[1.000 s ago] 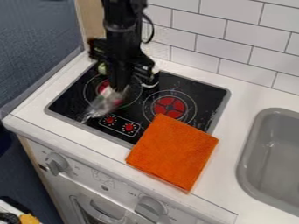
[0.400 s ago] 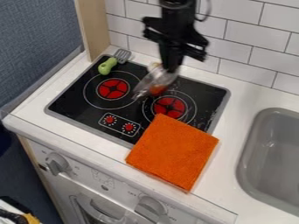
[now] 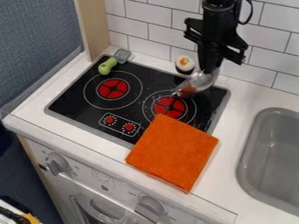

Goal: Take the silver pot and put it on the top of the right burner

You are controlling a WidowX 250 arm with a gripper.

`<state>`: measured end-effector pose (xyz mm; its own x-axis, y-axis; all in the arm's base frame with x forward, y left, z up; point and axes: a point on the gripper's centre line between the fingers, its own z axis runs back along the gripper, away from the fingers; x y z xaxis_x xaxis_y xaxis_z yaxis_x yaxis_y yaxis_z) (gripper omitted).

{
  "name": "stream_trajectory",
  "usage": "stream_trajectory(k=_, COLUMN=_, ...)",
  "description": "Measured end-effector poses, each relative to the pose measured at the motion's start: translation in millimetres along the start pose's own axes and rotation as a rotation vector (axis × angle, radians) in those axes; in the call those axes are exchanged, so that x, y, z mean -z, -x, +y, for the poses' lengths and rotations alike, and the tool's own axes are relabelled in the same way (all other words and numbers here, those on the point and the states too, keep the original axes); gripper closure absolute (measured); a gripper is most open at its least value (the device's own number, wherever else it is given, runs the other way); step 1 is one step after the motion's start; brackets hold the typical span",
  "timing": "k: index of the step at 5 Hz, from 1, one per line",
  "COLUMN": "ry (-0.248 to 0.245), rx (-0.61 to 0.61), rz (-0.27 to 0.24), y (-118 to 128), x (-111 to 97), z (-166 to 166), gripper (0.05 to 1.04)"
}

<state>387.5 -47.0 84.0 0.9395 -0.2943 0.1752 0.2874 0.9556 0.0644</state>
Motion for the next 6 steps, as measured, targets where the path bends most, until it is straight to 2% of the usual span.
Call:
stream_trajectory(k=1, ry=0.002, rx=-0.018, rz=0.011, y=2, x=3, z=-1, gripper=1.03)
stream_trajectory(k=2, ry=0.004, rx=-0.001, rz=0.06, y=13, x=17, z=-10, gripper=1.008)
stream_trajectory(k=3, ry=0.009, rx=0.027, rz=0.086, y=19, x=23, z=-14, gripper=0.855)
stream_trajectory(k=4, ry=0.022, rx=0.059, rz=0.1, y=21, x=26, z=-20, gripper=0.595)
stream_trajectory(k=5, ry=0.04, rx=0.059, rz=0.095, y=20, x=26, z=-23, gripper=0.286)
stream_trajectory(k=6, ry=0.057, rx=0.003, rz=0.086, y=30, x=22, z=-23, gripper=0.083)
